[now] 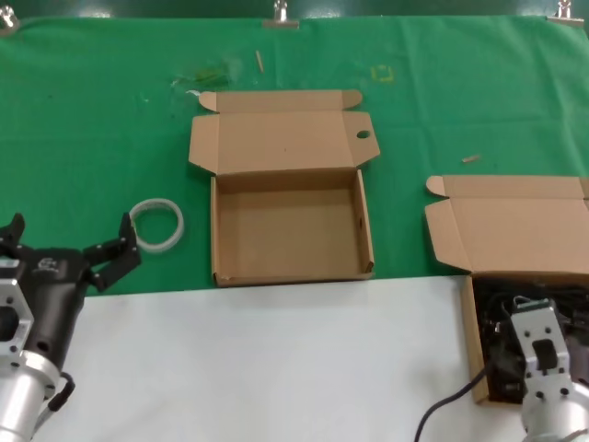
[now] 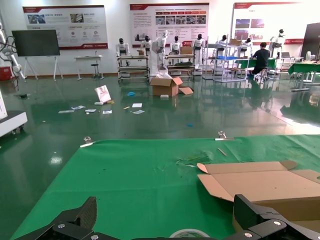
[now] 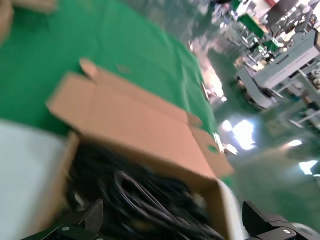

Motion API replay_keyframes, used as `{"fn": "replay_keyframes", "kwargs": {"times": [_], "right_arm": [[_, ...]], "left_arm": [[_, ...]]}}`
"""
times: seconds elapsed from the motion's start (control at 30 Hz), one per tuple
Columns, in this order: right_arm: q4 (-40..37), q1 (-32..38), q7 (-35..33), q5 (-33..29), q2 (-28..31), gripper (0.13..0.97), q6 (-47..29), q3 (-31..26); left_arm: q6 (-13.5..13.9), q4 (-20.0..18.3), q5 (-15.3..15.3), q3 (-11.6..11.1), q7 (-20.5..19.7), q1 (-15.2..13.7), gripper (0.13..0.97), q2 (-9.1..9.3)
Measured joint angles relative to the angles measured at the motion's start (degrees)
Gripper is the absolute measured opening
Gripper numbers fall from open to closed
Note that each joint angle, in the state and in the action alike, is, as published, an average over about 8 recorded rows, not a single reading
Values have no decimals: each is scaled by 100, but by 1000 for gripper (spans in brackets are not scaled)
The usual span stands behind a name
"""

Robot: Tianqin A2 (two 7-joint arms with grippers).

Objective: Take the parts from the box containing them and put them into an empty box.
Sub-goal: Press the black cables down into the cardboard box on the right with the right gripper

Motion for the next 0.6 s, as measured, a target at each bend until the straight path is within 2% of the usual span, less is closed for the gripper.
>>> {"fn": "replay_keyframes", "kwargs": {"times": [0.3, 0.6], "right_arm": [[385, 190, -2359, 789, -1, 966, 968, 371], [298, 513, -4225, 1575, -1, 966, 1053, 744]], "left_arm": [[0, 0, 0, 0, 0, 0, 966, 0], [0, 0, 0, 0, 0, 0, 966, 0]]}}
